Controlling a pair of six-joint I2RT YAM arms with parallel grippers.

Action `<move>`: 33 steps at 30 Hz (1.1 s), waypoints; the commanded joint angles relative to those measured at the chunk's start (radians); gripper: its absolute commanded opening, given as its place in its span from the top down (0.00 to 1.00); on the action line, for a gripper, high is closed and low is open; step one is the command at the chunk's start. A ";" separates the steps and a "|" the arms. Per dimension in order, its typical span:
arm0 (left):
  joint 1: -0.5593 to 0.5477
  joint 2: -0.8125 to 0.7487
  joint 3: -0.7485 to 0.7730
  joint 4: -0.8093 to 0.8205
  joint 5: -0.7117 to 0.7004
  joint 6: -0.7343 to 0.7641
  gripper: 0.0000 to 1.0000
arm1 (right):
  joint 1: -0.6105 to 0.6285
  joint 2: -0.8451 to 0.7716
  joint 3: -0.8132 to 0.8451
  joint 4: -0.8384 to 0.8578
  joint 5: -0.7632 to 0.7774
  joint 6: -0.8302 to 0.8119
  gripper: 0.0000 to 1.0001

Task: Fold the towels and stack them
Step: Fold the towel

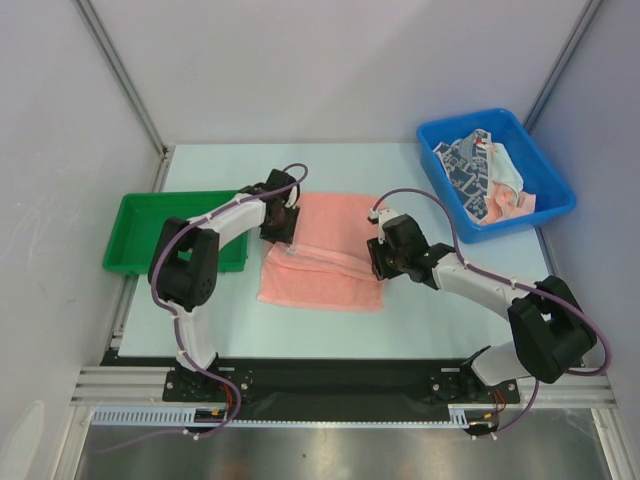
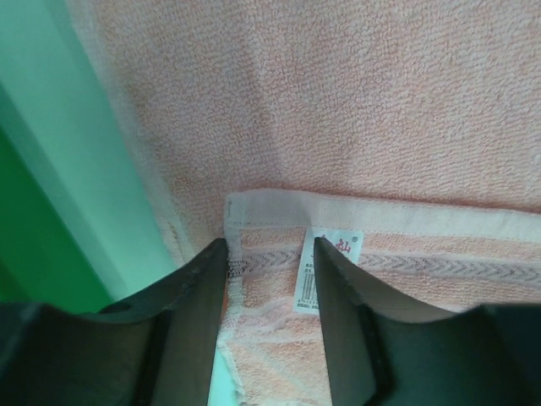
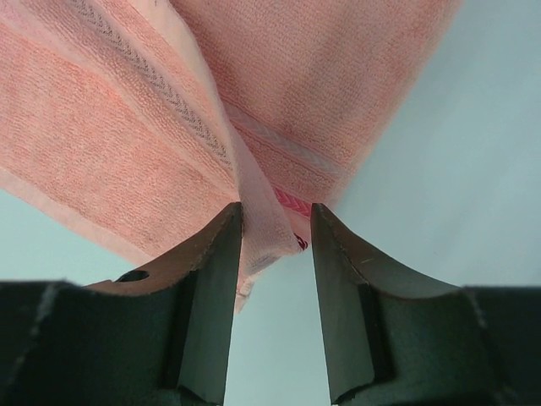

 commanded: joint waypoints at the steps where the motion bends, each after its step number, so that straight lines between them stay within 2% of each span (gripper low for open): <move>1: 0.009 -0.003 0.016 0.001 0.051 0.010 0.55 | 0.005 -0.021 -0.009 0.012 0.026 -0.013 0.57; 2: 0.009 -0.006 0.015 0.001 0.055 0.012 0.62 | 0.005 -0.021 -0.009 0.011 0.031 -0.012 0.60; 3: 0.009 -0.018 0.010 0.001 0.057 0.010 0.73 | 0.005 -0.028 -0.010 0.006 0.034 -0.012 0.62; 4: 0.009 -0.026 0.010 -0.003 0.055 0.012 0.78 | 0.005 -0.033 -0.009 0.002 0.039 -0.013 0.69; 6: 0.009 -0.058 0.006 -0.016 0.054 0.016 0.91 | 0.005 -0.045 -0.007 -0.006 0.049 -0.007 0.76; 9: 0.008 -0.109 -0.023 -0.043 0.049 0.024 1.00 | 0.005 -0.059 -0.001 -0.030 0.052 0.008 0.90; 11: 0.008 -0.170 -0.051 -0.045 0.040 0.021 1.00 | 0.005 -0.073 0.004 -0.061 0.043 0.020 0.96; 14: 0.008 -0.235 -0.120 -0.054 0.034 0.012 0.99 | 0.005 -0.097 0.011 -0.110 0.034 0.040 1.00; 17: 0.008 -0.314 -0.220 -0.053 0.026 -0.013 0.93 | 0.008 -0.131 0.007 -0.158 0.020 0.057 1.00; 19: 0.006 -0.360 -0.301 -0.040 0.034 -0.048 0.83 | 0.010 -0.154 -0.008 -0.179 -0.015 0.068 0.99; 22: 0.001 -0.466 -0.385 -0.042 0.019 -0.105 0.76 | 0.010 -0.202 -0.045 -0.192 -0.078 0.102 0.95; 24: -0.002 -0.533 -0.424 -0.057 -0.012 -0.142 0.64 | 0.010 -0.228 -0.082 -0.198 -0.130 0.120 0.92; 25: -0.003 -0.555 -0.435 -0.059 -0.012 -0.165 0.62 | 0.010 -0.235 -0.097 -0.198 -0.141 0.137 0.86; 26: -0.005 -0.574 -0.444 -0.060 -0.015 -0.179 0.56 | 0.012 -0.244 -0.119 -0.199 -0.142 0.149 0.83; 28: -0.008 -0.629 -0.456 -0.060 -0.029 -0.205 0.53 | 0.012 -0.264 -0.133 -0.199 -0.148 0.168 0.77; 33: -0.009 -0.699 -0.444 0.009 -0.032 -0.268 0.45 | 0.012 -0.277 -0.116 -0.230 -0.155 0.203 0.71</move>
